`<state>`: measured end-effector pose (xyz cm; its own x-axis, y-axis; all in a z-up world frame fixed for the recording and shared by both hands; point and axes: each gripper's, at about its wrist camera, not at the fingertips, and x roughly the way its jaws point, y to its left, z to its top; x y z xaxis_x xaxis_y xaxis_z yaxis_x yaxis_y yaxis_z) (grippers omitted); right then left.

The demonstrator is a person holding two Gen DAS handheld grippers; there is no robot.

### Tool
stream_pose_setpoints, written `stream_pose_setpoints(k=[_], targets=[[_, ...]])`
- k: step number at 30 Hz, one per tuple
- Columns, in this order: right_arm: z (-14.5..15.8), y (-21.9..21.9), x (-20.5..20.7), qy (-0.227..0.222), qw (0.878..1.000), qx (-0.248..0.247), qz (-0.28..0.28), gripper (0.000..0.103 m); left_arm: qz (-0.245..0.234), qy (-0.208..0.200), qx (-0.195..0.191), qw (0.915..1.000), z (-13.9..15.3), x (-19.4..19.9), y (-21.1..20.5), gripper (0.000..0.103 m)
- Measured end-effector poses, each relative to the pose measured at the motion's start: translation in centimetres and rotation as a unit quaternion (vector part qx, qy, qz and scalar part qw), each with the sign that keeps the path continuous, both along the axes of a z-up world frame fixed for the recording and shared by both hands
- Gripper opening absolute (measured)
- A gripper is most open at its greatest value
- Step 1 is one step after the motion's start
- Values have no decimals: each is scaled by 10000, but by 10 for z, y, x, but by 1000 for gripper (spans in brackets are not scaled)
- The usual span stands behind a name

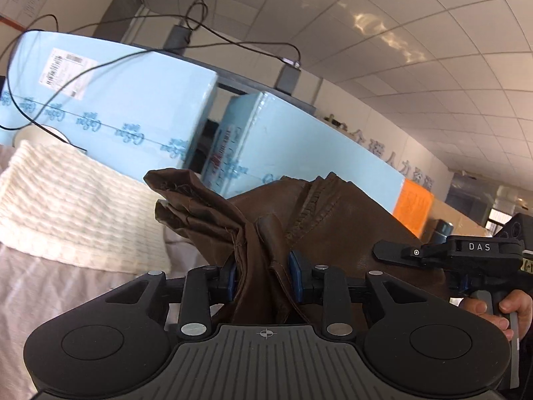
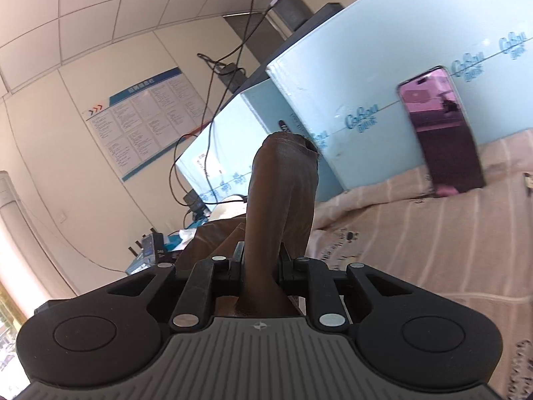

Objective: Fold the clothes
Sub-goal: 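Lift the jacket with both grippers and lay it onto the bed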

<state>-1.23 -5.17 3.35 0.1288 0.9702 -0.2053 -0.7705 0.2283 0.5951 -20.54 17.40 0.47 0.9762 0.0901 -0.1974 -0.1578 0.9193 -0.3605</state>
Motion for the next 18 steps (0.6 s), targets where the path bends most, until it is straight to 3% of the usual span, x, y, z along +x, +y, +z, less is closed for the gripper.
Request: stream_pose_setpoints(k=[5, 8, 10, 13, 14, 15, 17, 18], targets=[[-23, -77, 9, 216, 9962, -230, -810, 15, -864, 629, 247, 9940, -11, 60, -34, 28], [-39, -97, 19, 151, 9920, -510, -1147, 17, -880, 857, 439, 9915, -18, 81, -44, 30], [-49, -103, 25, 118, 9899, -588, -1286, 21, -803, 898, 457, 9917, -21, 85, -44, 38], [-52, -102, 25, -101, 9875, -793, -1360, 36, -741, 954, 229, 9924, -27, 83, -34, 52], [-52, -101, 24, -221, 9862, -888, -1381, 45, -679, 937, 139, 9932, -28, 81, -30, 62], [-52, -100, 20, -407, 9843, -932, -1440, 61, -585, 891, 42, 9943, -27, 79, -26, 66], [-51, -98, 12, -799, 9780, -1069, -1602, 79, -410, 773, -162, 9960, -26, 74, -16, 75], [-50, -96, 9, -993, 9732, -1181, -1706, 82, -299, 699, -284, 9967, -26, 71, -10, 77]])
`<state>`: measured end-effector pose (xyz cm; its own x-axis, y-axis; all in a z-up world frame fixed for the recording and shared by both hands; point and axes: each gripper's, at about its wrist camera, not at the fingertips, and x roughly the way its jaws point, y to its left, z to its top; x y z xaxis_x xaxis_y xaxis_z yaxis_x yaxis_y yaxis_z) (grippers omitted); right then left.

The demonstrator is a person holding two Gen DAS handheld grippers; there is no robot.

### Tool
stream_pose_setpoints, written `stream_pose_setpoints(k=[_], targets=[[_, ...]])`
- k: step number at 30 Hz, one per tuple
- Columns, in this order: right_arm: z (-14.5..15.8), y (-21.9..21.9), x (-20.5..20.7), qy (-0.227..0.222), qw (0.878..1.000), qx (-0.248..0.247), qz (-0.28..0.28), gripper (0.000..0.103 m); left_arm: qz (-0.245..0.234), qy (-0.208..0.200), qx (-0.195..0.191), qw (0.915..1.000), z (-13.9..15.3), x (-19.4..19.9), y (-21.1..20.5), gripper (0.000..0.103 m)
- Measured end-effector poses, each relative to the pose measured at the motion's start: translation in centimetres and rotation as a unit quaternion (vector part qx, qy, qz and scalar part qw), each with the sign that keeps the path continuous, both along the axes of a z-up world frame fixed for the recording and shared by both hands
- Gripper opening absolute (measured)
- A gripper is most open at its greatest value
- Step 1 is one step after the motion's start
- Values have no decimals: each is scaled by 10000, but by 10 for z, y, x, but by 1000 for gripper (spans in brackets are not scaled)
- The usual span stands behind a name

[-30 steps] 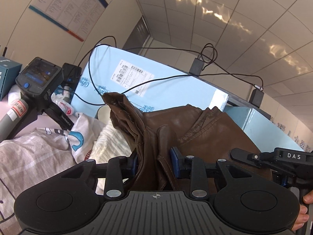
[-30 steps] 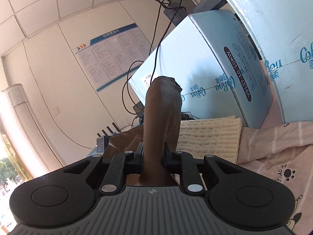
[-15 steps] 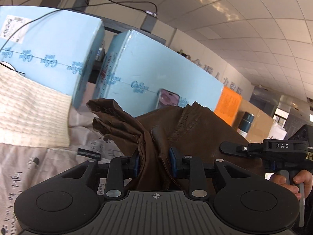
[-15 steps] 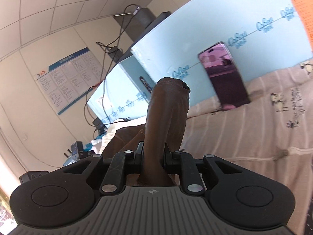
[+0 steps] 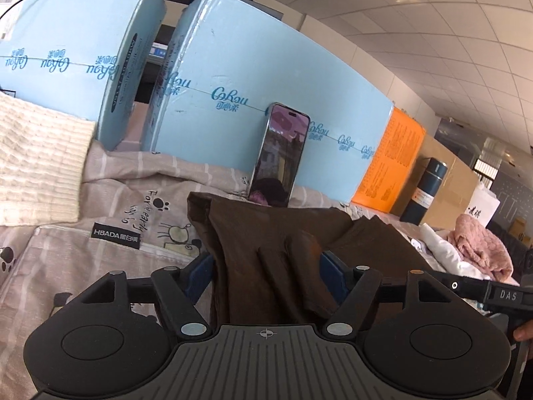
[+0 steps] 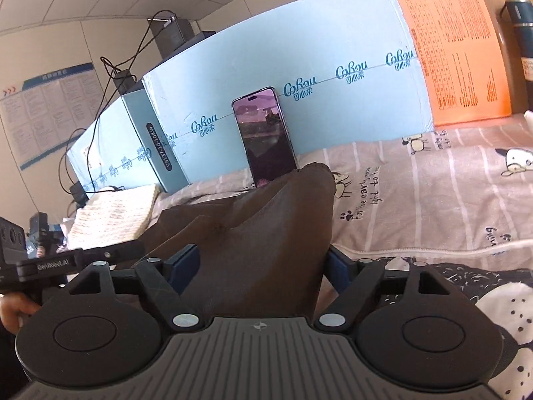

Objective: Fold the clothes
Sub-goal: 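Lift the jacket with both grippers and lay it onto the bed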

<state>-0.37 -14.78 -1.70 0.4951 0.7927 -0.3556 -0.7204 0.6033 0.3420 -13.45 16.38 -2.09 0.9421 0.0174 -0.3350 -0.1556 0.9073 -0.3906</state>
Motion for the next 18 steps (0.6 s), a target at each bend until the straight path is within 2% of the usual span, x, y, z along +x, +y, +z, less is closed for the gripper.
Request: stream_pose_setpoints(k=[3, 5, 8, 10, 13, 15, 18], targets=[[1, 1, -12, -611, 9980, -17, -183, 84, 367, 183, -35, 9992, -2, -1, 8, 80], [4, -2, -22, -1074, 9941, 126, -29, 88, 556, 412, 55, 9976, -4, 1, 10, 80], [8, -6, -37, -1748, 9838, 333, 221, 92, 479, 609, 32, 9970, -8, 5, 10, 80], [8, 0, -41, -1654, 9801, 182, 1081, 96, 411, 668, -10, 9969, -10, 6, 10, 80], [6, 20, -53, -1626, 9628, -343, 2129, 97, 394, 714, -81, 9966, -12, 6, 11, 80], [3, 36, -64, -1712, 9513, -793, 2438, 98, 388, 724, -119, 9966, -13, 6, 11, 80], [-6, 57, -64, -1612, 9490, -1427, 2302, 98, 367, 767, -123, 9963, -14, 7, 10, 80]])
